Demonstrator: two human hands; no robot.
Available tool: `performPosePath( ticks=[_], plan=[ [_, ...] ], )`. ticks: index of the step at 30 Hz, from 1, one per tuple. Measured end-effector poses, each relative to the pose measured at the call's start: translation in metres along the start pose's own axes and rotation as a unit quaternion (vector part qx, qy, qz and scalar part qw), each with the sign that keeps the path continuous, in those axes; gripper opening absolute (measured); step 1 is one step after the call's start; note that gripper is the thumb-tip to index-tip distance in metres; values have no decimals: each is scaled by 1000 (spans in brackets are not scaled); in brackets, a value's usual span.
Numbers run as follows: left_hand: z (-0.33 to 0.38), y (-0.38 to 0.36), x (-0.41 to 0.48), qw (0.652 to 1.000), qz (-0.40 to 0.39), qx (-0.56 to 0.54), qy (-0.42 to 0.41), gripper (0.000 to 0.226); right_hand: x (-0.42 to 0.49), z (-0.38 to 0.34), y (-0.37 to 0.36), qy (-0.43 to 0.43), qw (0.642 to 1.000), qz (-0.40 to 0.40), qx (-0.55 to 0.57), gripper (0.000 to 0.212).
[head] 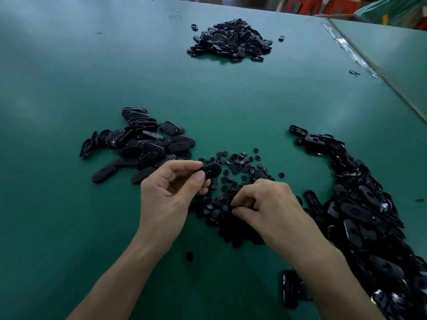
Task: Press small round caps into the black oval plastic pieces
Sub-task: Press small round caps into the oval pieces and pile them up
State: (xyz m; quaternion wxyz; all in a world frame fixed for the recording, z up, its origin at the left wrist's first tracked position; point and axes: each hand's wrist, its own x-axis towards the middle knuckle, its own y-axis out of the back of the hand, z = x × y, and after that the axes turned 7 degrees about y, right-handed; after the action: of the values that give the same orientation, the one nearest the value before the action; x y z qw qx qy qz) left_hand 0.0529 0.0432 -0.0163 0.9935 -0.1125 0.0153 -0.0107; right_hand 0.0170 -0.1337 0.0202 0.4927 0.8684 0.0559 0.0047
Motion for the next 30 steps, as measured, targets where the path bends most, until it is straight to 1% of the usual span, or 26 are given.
performPosePath(
  ticks=[6,13,15,18,21,23,27,30],
  plan=[
    [-2,0,0,1000,3,4,11,14,0,-1,-1,10,1000,0,2,16],
    [-2,0,-1,1000,2,5,16,13,1,-3,-1,6,1000,-22,-5,8],
    [-1,0,-1,1000,1,5,15,14,1,-3,0,5,1000,-18,-4,5],
    [-1,0,-1,1000,0,6,16,14,0,-4,-1,11,1000,-8,-1,8],
    [0,-1,-2,1000,1,1,17,12,-1,-4,0,18,1000,-14,-8,10],
    [0,-1,-2,1000,2,5,14,12,-2,-4,1,21,1000,0,5,12],
    [-2,-1,-3,999,-4,33,2,15,-1,-5,6,22,995,64,74,15],
    [-3,-1,-3,999,-9,36,2,16,-2,-7,8,31,990,86,109,17]
  ],
)
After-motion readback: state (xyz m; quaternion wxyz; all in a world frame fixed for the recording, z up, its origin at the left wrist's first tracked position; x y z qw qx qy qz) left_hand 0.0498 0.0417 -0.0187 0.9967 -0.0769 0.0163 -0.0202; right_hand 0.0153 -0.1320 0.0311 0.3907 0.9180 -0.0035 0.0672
